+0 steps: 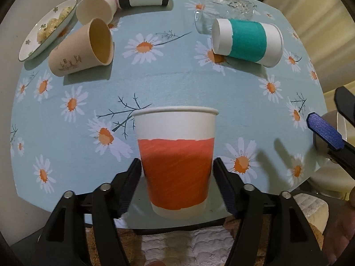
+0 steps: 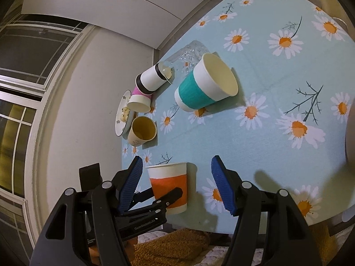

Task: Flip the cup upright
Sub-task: 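Rotate the held orange-banded cup upright with the left gripper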

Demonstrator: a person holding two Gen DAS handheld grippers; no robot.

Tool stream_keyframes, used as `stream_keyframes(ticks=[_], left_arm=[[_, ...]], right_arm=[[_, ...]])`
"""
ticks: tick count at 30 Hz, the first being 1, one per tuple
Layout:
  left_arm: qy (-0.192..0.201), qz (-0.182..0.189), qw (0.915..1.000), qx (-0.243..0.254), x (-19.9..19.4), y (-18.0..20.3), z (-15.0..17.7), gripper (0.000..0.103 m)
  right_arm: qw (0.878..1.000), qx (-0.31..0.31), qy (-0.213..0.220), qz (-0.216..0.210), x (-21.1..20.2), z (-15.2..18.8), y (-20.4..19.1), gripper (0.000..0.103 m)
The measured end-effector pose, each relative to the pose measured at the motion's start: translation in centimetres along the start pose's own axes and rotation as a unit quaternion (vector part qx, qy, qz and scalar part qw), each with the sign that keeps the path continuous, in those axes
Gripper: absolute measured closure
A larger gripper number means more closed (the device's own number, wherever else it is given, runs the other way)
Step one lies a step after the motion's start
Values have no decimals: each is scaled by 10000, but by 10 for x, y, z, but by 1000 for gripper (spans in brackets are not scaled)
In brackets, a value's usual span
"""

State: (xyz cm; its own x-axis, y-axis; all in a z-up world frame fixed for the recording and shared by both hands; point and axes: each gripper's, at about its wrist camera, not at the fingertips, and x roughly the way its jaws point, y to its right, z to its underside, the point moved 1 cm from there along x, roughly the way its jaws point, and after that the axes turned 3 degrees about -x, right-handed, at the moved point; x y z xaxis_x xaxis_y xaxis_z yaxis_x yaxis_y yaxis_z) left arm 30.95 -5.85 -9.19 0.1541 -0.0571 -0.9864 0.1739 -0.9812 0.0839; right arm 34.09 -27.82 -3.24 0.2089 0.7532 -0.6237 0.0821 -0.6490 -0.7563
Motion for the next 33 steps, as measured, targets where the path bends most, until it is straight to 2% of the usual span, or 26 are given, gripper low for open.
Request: stream_keyframes(ticks=[1,6,19,28,33], left_arm=[[11,-6,10000,6,-1,1,0,24],[72,-82,9999,-10,-6,-2,2,24],[55,-2,10000,32,-18,-17,17,24],[502,465,9974,231,-49,-36,60,24],[717,950,9929,-22,-55,-55,88,24]], right_arm=[[10000,8,3,-1,-1,0,0,39],[10000,0,32,73,0,1,-2,39],[9996,-79,-149,206,11,5,-3,38],[9952,-660,-558,461,47,16,-32,38],[9891,-990,-835,694,75,30,-45,38]])
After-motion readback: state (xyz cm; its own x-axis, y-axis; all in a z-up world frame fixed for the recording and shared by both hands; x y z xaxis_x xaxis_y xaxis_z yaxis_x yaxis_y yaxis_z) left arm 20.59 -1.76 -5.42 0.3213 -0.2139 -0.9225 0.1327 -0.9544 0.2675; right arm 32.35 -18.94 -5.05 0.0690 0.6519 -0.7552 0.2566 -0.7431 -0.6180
